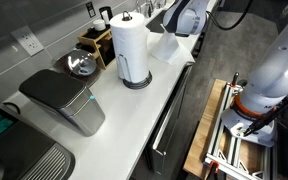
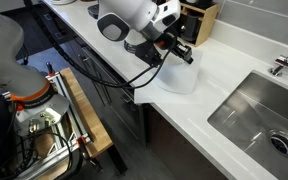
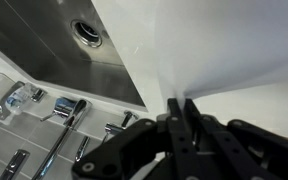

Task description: Pluck a paper towel from the roll

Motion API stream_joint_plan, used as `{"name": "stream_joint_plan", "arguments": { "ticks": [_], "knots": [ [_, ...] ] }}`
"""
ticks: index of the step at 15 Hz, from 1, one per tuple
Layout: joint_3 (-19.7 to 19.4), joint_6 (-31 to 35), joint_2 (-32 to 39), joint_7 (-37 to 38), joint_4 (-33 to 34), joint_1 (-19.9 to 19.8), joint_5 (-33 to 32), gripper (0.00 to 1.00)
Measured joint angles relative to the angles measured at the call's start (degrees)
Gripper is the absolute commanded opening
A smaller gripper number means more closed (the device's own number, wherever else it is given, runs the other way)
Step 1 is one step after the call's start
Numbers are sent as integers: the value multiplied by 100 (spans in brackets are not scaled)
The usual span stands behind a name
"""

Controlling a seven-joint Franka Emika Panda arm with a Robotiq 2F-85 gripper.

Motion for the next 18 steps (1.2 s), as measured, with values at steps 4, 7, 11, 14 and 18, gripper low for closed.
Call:
{"name": "stream_joint_plan", "arguments": {
  "ticks": [4,7,11,14,18],
  "knots": [
    [-2,25,176,-331,145,37,405,73],
    [-3,21,183,-557,258,135,781,95],
    [-15,-15,188,-1029,322,280,1412,100],
    [-80,-171,173,-1649,332,377,1983,100],
    [-396,-765,86,-2185,265,446,2109,100]
  ]
}}
